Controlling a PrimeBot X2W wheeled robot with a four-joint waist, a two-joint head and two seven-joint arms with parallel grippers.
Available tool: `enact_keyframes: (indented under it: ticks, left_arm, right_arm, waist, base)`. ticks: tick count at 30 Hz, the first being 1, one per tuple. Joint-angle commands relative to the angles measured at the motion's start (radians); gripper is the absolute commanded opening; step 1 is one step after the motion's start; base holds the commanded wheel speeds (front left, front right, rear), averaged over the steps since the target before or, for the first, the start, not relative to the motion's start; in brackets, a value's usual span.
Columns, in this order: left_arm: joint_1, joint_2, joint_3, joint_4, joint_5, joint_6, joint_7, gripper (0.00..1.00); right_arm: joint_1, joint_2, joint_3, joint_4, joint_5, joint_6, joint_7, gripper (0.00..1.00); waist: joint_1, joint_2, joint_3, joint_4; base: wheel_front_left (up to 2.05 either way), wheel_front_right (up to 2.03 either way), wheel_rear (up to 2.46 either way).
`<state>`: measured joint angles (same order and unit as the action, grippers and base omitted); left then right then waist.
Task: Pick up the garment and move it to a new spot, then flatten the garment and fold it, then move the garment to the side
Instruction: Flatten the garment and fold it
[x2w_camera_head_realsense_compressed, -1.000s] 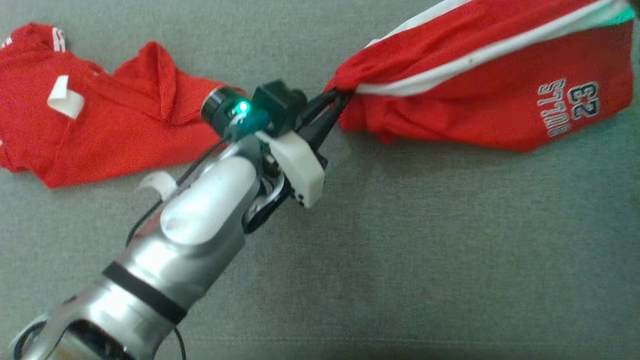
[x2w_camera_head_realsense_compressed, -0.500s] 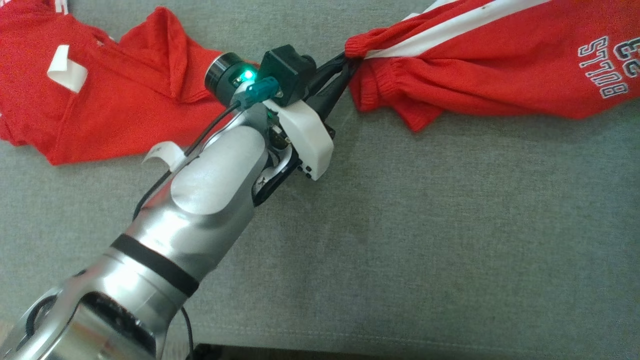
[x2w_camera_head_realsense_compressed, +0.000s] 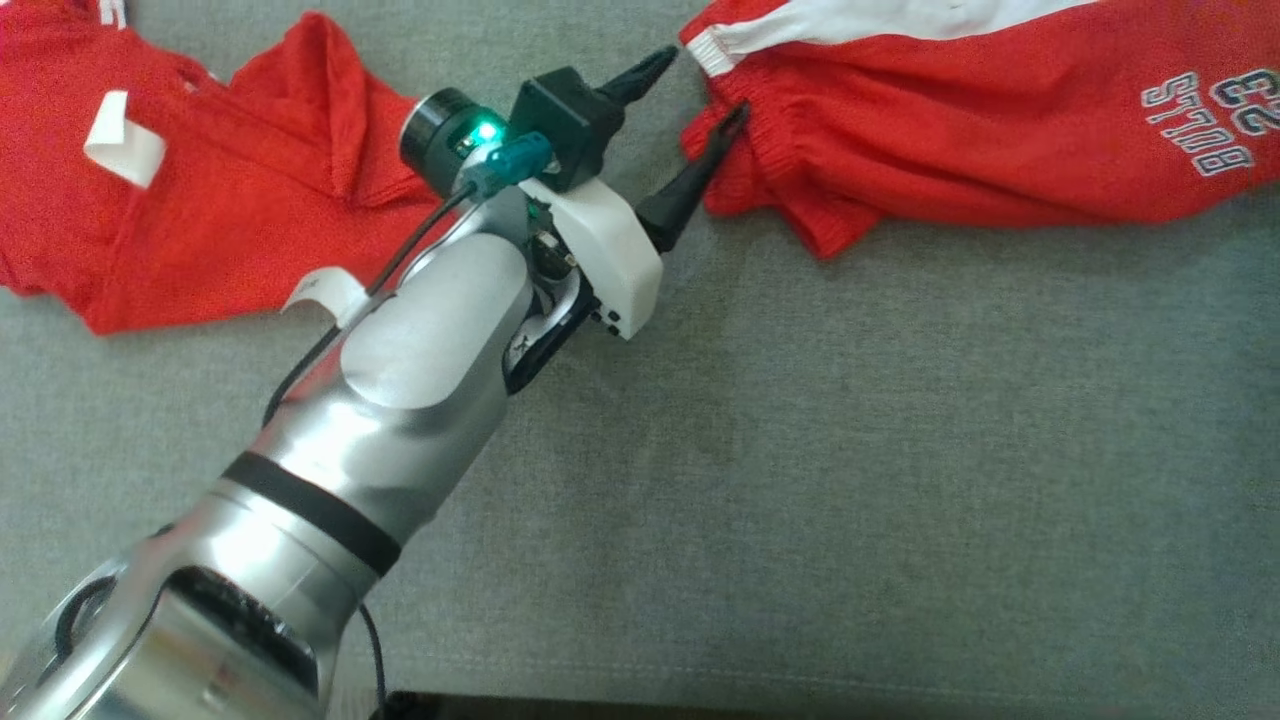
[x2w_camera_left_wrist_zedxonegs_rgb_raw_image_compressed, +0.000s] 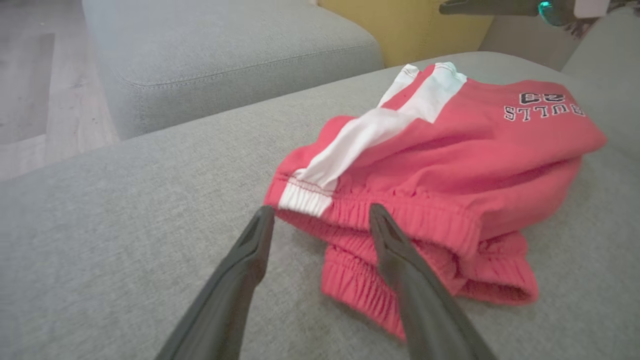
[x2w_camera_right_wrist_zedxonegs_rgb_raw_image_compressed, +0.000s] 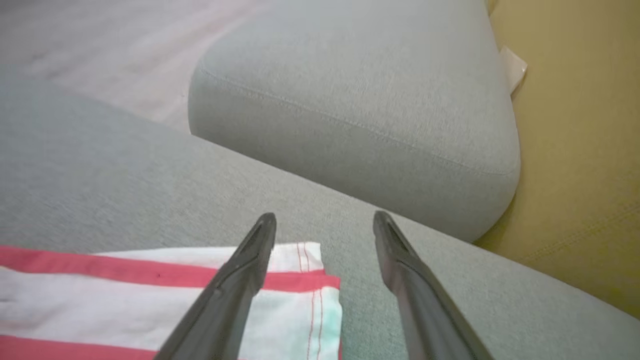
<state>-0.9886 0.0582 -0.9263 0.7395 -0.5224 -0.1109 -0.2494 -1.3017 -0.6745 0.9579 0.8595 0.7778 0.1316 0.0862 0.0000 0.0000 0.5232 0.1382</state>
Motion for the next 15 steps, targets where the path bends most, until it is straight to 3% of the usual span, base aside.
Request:
enact_keyframes:
  ticks: [1, 8, 15]
  left_arm:
    - [-0.030, 0.020, 0.031, -0.018, -0.001, 0.008, -0.009, 1.00]
    - [0.026, 0.058, 0.106, -0.039, -0.010, 0.043, -0.012, 1.00]
    - [0.183, 0.111, 0.281, -0.210, -0.003, 0.105, -0.012, 1.00]
  right_arm:
    - [0.007, 0.004, -0.008, -0.010, 0.015, -0.001, -0.034, 1.00]
    - [0.086, 0.054, -0.058, 0.001, 0.106, -0.001, -0.222, 1.00]
    - [0.221, 0.131, -0.143, -0.028, 0.146, -0.001, -0.342, 1.00]
  waist:
    - [0.0000, 0.0000, -0.015, -0.012]
    - [0.0000, 0.0000, -0.099, -0.061]
    - [0.0000, 0.0000, -0.220, -0.111]
  base:
    - [0.00, 0.00, 0.00]
    - [0.00, 0.00, 0.00]
    - [0.00, 0.00, 0.00]
